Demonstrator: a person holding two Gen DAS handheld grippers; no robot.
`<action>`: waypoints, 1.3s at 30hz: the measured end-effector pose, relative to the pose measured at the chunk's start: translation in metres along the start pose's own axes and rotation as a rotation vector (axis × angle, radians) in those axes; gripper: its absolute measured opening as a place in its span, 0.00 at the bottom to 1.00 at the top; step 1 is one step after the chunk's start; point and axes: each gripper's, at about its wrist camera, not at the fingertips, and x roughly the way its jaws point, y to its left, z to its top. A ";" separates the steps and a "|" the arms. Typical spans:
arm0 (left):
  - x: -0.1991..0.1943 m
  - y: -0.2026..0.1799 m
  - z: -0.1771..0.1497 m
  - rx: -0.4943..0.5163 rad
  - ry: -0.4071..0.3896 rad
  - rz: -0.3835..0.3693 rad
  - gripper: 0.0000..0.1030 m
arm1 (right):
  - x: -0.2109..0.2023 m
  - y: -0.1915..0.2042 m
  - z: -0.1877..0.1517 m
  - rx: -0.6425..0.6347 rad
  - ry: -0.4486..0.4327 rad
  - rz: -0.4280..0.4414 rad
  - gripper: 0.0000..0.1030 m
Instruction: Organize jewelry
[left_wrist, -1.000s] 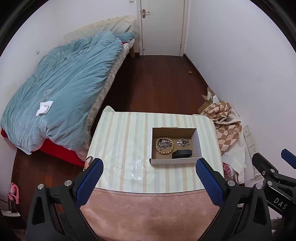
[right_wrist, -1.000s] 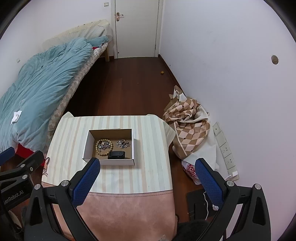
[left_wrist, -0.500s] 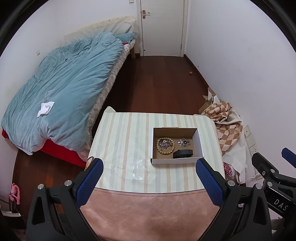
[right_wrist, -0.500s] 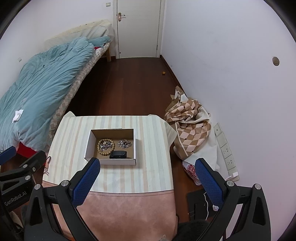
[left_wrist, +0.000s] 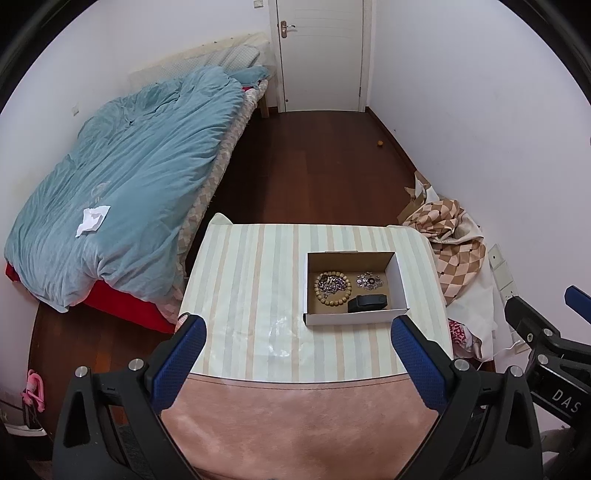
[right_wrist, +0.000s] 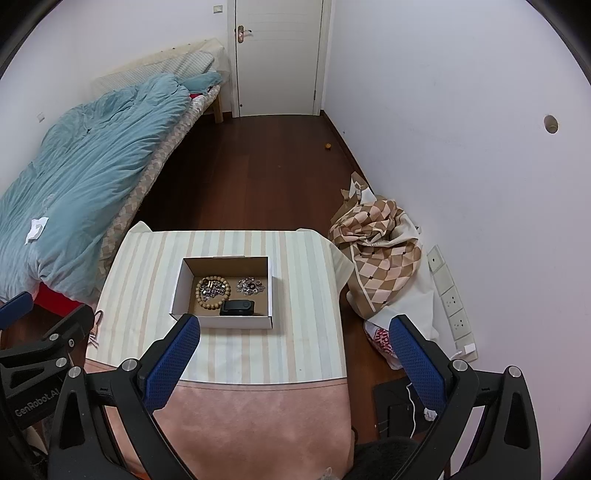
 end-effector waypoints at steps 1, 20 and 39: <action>0.000 0.000 0.000 0.001 -0.001 0.001 0.99 | 0.000 0.000 0.000 -0.001 0.000 -0.001 1.00; -0.001 0.002 0.000 0.002 -0.002 -0.001 0.99 | -0.006 -0.004 0.000 0.004 -0.009 0.002 1.00; -0.006 0.001 -0.002 -0.009 0.006 0.002 0.99 | -0.007 -0.003 -0.002 0.002 -0.006 0.006 1.00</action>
